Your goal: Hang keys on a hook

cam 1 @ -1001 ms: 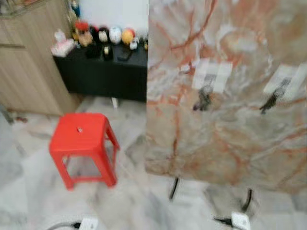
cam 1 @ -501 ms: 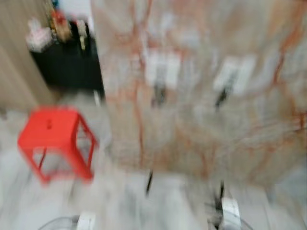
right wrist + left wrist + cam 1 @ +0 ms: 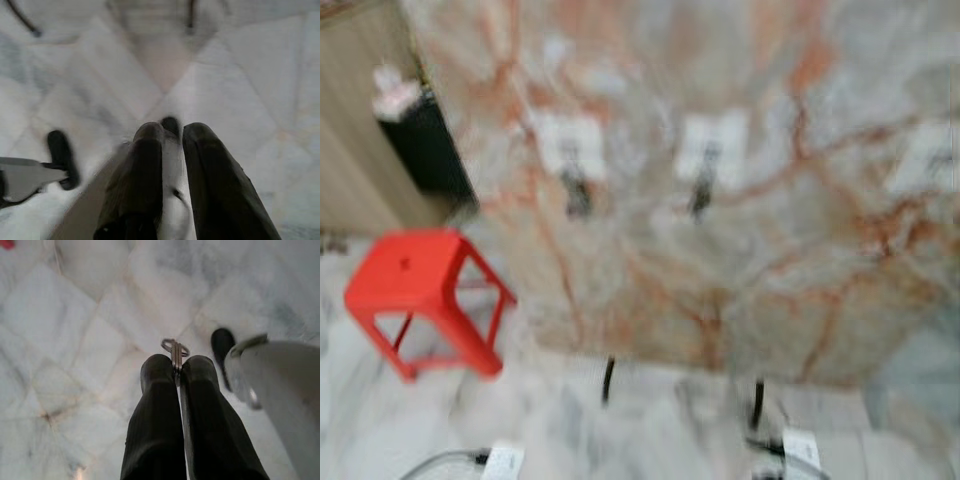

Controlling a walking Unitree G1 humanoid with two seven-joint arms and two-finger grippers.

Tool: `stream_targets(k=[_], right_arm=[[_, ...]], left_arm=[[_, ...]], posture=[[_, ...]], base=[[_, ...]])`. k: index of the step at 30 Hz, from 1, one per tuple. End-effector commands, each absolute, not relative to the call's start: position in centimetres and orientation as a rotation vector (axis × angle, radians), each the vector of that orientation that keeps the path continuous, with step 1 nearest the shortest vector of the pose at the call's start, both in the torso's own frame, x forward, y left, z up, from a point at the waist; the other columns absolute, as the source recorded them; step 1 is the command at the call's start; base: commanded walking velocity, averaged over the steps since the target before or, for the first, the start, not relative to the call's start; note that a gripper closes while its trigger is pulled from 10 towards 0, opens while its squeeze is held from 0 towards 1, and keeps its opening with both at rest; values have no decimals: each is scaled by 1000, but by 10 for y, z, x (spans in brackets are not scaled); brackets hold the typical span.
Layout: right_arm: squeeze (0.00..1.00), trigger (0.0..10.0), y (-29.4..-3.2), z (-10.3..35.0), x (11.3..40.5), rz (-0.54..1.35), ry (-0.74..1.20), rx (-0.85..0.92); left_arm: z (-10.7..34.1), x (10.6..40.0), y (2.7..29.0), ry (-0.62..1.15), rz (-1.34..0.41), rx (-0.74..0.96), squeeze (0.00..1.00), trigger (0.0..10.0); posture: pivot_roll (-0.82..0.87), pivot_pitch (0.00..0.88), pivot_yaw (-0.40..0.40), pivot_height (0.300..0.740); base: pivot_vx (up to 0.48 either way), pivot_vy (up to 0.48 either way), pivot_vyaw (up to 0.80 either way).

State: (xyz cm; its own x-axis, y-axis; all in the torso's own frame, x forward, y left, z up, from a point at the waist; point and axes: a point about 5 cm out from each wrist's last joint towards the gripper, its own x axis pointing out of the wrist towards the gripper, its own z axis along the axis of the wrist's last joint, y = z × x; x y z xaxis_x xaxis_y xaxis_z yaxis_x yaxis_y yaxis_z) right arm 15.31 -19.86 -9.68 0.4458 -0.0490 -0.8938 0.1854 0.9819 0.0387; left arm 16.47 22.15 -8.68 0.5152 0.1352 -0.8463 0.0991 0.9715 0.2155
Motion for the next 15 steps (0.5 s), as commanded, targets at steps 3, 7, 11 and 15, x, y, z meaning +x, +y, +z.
stream_targets(k=[3,7,11,15], right_arm=[[0,10000,-203,-98,149,-161,1098,140],[0,10000,-203,-98,148,-148,1102,126],[0,10000,-205,-98,148,-150,1101,126],[0,10000,-207,-97,148,-155,1095,125]], left_arm=[[-89,162,216,1045,-2,252,0,10000],[-91,159,215,1054,0,248,0,10000],[-94,152,213,1068,3,244,0,10000],[-95,150,212,1074,3,241,0,10000]], posture=[[-54,0,-1,740],[-53,0,-9,740],[-48,0,-16,740],[-50,0,-22,740]], base=[[0,-368,0],[0,-370,0],[0,-366,0],[0,-367,0]])
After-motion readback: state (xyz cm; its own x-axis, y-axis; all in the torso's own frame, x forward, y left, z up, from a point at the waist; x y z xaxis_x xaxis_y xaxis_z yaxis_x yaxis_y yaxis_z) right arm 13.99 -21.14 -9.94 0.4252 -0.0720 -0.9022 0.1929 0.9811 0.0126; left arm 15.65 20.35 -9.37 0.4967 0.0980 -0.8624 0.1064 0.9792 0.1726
